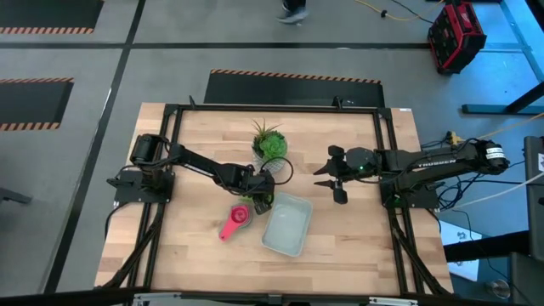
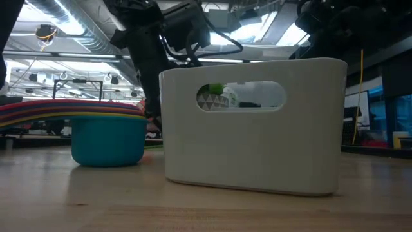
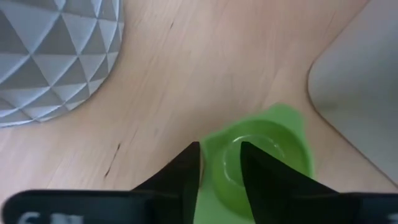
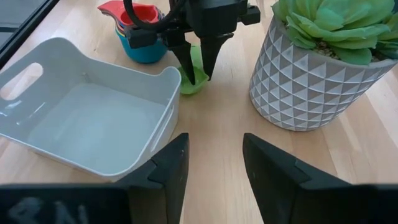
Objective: Nest measuring cups in basket
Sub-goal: Stack the green measuring cup on top of the pink measuring cup
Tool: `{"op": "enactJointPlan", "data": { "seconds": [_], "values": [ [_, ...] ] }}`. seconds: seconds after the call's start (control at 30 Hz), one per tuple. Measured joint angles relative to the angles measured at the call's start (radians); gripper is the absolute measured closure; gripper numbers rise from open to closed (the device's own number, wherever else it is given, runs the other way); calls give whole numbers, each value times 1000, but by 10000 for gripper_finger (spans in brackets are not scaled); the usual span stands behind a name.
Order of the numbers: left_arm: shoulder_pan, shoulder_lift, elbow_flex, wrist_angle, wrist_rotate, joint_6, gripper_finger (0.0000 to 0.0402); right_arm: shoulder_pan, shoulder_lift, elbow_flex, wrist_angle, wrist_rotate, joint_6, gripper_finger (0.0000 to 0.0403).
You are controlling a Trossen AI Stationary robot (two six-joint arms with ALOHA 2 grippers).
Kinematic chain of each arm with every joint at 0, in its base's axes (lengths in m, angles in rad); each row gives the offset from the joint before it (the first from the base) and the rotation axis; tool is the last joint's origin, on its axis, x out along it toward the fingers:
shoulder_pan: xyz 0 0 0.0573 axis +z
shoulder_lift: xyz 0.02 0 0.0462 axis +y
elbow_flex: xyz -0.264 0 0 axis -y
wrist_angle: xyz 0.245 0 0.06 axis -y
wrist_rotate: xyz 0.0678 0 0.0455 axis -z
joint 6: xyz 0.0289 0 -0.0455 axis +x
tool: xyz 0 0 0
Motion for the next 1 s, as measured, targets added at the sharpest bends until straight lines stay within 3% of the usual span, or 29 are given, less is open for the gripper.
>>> {"op": "enactJointPlan", "data": {
  "seconds": [0.37, 0.67, 1.0],
  "values": [
    [0, -2, 1, 4, 0, 0, 390, 0, 0, 0, 0, 0, 0, 247],
    [6, -5, 2, 0, 0, -1, 389, 0, 0, 0, 0, 0, -3, 247],
    [38, -101, -1, -72, -21, -26, 397, 0, 0, 0, -1, 0, -3, 247]
  ]
}}
